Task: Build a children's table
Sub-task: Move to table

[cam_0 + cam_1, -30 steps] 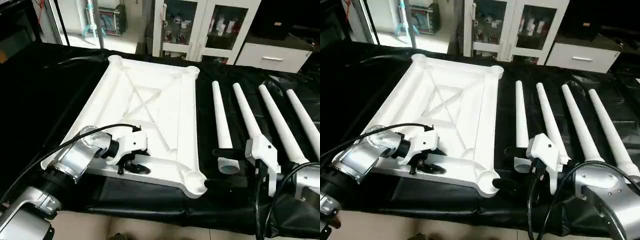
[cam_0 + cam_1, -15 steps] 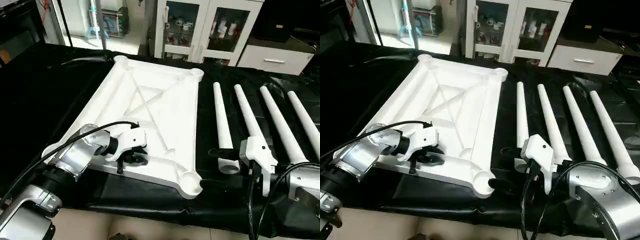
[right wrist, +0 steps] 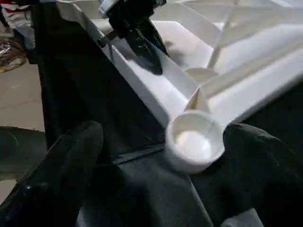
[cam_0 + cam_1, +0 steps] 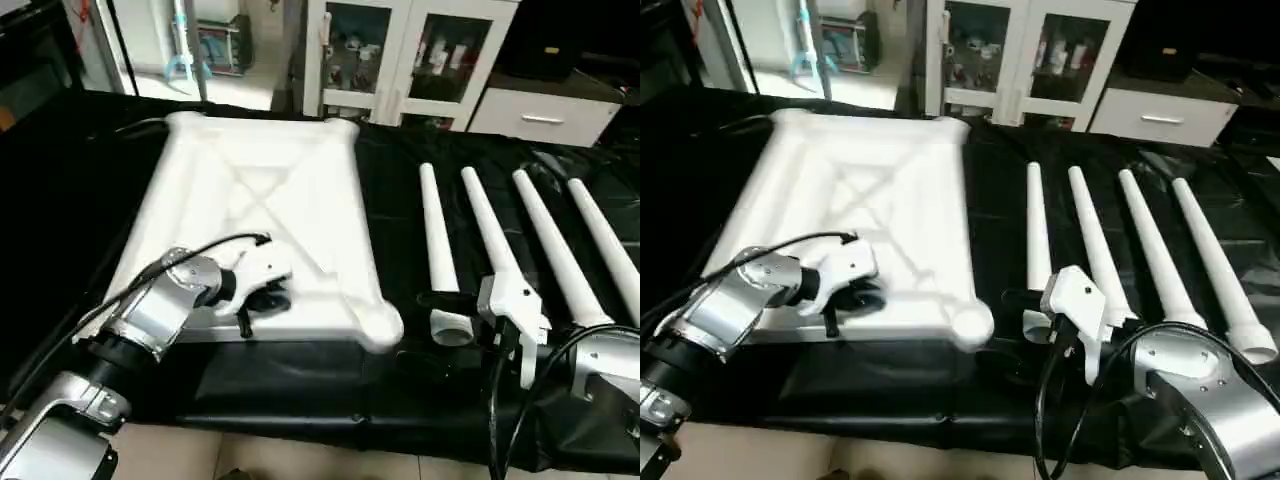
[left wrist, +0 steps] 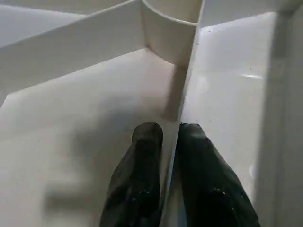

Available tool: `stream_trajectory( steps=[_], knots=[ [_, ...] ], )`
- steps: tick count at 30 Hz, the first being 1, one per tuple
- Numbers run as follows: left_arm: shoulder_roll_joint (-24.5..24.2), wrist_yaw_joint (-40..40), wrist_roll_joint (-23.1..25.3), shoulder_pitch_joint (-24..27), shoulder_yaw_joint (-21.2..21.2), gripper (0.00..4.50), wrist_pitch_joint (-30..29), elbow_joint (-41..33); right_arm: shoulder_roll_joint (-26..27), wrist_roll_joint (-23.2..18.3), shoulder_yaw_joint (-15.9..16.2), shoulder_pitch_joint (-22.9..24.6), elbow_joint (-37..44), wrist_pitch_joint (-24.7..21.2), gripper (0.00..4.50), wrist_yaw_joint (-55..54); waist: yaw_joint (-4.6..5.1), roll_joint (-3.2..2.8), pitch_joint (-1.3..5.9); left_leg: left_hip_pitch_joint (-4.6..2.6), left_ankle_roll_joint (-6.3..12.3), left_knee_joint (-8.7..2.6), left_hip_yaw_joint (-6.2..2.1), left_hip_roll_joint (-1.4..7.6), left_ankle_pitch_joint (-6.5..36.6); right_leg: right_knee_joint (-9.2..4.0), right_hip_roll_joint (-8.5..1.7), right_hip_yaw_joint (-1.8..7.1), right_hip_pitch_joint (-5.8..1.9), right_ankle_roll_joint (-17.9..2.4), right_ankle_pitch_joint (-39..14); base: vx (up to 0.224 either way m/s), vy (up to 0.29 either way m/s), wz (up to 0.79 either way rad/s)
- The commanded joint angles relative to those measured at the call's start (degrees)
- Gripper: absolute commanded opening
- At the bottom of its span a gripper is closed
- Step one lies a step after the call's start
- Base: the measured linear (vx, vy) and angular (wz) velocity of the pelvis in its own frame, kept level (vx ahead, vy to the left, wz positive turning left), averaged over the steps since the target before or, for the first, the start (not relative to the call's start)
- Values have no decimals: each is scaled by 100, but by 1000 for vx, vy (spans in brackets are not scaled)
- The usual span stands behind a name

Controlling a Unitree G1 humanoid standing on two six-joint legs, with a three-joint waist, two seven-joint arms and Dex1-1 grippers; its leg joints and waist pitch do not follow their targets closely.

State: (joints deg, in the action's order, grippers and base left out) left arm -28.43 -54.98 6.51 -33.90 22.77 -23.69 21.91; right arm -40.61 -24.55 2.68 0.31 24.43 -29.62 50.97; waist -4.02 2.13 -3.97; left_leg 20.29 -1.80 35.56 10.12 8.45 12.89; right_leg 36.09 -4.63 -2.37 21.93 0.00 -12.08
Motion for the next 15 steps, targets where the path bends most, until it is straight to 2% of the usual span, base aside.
stream_trajectory(
  steps=[1, 4, 8, 12, 15],
  knots=[
    [12, 382, 325, 199, 8, 41, -238, 12, 28, 92, -40, -81, -33, 75, 442, -120, -20, 18, 275, -22, 85, -570, -239, 515, 1089, -505, -512, 310, -168, -1235, -1333, 0, 0, 0],
    [126, 473, 297, 289, 21, 41, -269, -148, 99, 218, -36, -168, -168, 82, 442, -337, -5, 17, 276, -26, 102, -573, -232, 514, 1021, -502, -509, 305, -166, -1311, -1194, 0, 0, 0],
    [240, 658, 336, 349, 30, 37, -434, -277, 337, 444, -125, -354, -451, 10, 442, -873, 6, 7, 280, -24, 103, -574, -225, 500, 974, -507, -502, 303, -166, -1309, -1170, 0, 0, 0],
    [272, 705, 341, 404, 81, 37, -475, -416, 582, 414, -303, -468, -579, -238, 442, -1291, -2, -3, 283, -27, 112, -575, -214, 490, 947, -505, -489, 303, -167, -1322, -1087, 0, 0, 0],
    [279, 665, 314, 432, 62, 37, -486, -516, 604, 406, -321, -465, -557, -280, 442, -1334, -19, -16, 297, -33, 140, -579, -213, 503, 828, -487, -492, 297, -176, -1314, -902, 0, 0, 0]
  ],
)
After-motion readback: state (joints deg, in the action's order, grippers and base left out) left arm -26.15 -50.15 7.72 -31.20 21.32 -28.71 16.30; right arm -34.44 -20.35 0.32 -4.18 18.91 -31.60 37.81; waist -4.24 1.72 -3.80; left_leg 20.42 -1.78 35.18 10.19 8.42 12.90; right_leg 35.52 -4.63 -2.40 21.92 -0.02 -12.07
